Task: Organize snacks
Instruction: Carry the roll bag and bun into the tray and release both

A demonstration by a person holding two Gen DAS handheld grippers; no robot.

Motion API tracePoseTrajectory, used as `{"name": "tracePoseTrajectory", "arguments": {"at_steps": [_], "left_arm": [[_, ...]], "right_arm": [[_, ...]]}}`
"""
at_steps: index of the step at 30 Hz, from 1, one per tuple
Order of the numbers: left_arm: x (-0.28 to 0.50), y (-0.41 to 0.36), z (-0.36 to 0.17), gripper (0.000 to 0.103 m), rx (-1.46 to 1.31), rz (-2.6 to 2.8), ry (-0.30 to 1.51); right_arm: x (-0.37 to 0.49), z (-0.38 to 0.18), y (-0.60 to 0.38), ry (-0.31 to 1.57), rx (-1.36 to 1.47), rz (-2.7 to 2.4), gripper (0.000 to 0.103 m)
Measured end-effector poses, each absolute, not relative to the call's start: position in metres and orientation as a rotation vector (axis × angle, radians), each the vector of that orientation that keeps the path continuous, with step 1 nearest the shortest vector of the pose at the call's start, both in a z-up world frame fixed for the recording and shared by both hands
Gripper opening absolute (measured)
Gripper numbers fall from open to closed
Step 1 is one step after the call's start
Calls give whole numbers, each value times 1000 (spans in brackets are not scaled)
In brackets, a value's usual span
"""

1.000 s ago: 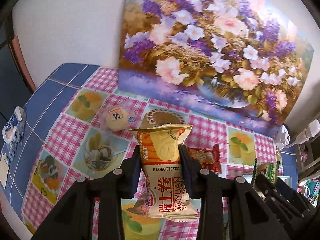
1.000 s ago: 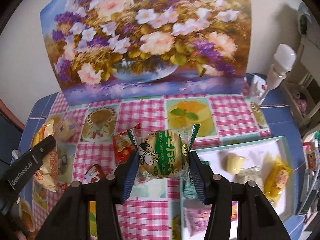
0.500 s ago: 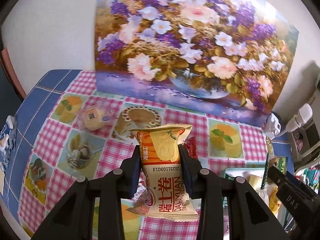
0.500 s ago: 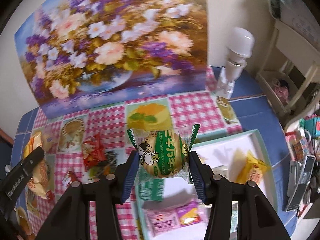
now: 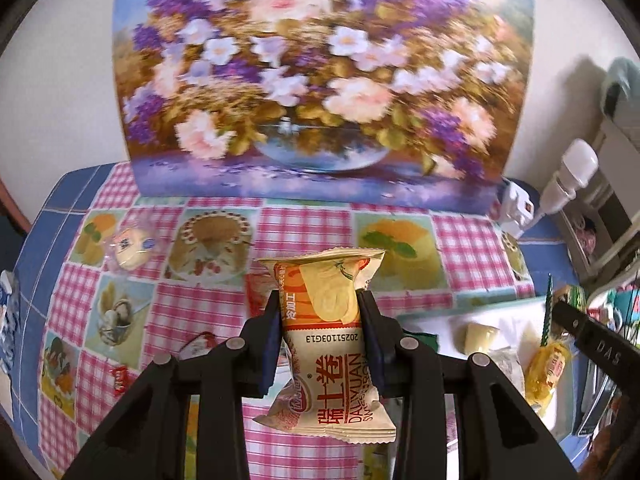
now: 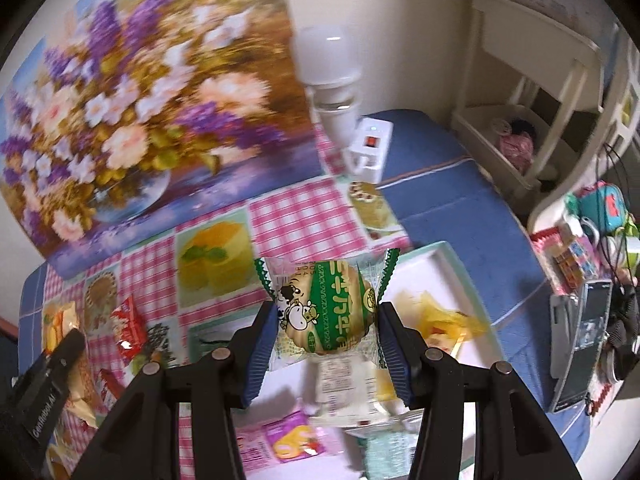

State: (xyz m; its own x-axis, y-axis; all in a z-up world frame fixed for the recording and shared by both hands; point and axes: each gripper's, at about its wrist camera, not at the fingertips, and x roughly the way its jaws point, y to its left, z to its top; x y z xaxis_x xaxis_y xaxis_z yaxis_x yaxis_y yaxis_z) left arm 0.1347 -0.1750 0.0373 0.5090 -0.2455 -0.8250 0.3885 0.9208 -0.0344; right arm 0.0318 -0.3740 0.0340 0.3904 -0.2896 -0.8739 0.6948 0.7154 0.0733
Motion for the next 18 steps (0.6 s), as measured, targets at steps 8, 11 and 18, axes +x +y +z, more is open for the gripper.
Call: {"name": "tracePoseTrajectory", "arguments": {"at_steps": [8, 11, 18], "left_arm": [[113, -217, 26, 38, 234, -469, 974], [103, -233, 20, 38, 266, -498, 978], [89, -263, -9, 38, 343, -545, 1024]], "right_arm": [[14, 32, -401, 978, 512, -702, 54], [11, 30, -406, 979, 520, -708, 54], [15, 4, -411, 1041, 543, -699, 54]]}}
